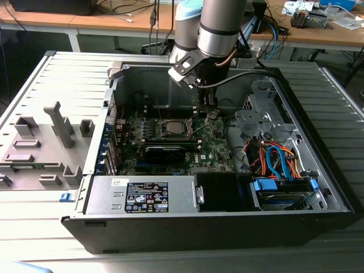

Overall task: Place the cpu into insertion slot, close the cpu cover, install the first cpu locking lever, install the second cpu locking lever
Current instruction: 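Close the cpu cover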

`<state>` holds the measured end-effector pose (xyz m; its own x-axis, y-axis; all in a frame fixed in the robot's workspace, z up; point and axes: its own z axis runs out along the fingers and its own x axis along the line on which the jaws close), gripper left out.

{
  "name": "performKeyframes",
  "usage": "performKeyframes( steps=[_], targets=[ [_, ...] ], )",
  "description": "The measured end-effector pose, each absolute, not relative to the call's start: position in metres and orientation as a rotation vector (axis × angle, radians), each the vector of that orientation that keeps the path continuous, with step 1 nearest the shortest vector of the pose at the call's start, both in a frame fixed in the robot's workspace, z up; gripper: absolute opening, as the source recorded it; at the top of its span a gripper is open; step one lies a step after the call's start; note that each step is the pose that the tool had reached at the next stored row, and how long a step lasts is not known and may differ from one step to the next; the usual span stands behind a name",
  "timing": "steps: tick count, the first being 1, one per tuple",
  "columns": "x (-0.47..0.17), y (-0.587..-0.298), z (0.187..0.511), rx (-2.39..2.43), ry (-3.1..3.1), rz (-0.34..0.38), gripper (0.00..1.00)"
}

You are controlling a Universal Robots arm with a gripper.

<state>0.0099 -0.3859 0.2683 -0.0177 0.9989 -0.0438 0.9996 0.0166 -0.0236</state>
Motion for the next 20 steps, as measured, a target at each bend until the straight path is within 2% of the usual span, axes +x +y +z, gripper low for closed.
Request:
performKeyframes(
  steps=[10, 14, 20],
  targets=[
    [0.041, -0.386, 0.269, 2.198, 2.237, -0.087, 0.11],
    [0.052, -0.386, 0.268, 2.221, 2.266, -0.049, 0.11],
    [0.053, -0.384, 0.263, 2.128, 2.354, -0.051, 0.11]
  ],
)
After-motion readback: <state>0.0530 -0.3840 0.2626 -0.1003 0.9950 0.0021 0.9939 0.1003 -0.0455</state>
